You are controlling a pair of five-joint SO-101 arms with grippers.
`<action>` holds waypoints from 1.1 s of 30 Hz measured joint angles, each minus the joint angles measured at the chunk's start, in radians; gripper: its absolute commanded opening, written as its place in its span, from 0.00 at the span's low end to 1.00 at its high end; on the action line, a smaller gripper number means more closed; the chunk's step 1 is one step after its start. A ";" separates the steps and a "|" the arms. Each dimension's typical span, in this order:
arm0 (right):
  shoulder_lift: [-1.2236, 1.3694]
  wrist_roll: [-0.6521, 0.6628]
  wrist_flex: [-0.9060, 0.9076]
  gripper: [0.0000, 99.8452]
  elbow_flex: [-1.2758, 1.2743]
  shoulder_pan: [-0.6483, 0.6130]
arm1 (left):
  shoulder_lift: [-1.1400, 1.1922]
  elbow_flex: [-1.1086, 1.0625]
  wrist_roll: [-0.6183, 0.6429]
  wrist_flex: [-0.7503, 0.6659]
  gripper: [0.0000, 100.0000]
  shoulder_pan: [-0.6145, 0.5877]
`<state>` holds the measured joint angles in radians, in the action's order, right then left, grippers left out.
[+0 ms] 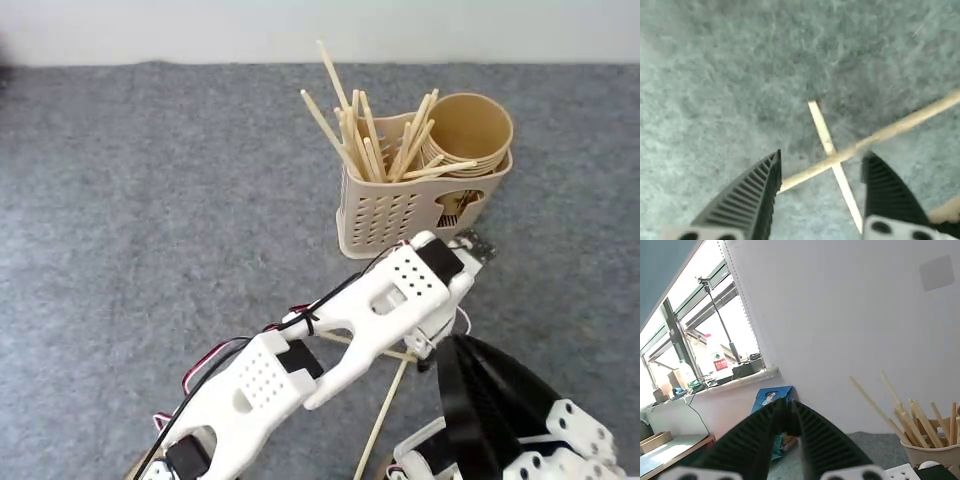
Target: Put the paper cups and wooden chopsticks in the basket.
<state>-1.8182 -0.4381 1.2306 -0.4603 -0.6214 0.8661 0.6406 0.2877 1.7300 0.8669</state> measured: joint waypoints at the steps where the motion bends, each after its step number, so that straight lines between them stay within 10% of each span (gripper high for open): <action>1: 0.000 0.000 0.000 0.01 0.000 0.000 | 0.000 -0.014 0.000 0.000 0.28 0.000; 13: 0.000 0.000 0.000 0.01 0.000 0.000 | -0.006 -0.091 0.000 -0.097 0.01 0.011; 33: 0.000 0.000 0.000 0.01 0.000 0.000 | -0.002 0.054 -0.124 0.002 0.01 -0.011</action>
<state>-1.8182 -0.4381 1.2306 -0.4603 -0.6214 0.8646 0.6943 0.1634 1.7315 0.8562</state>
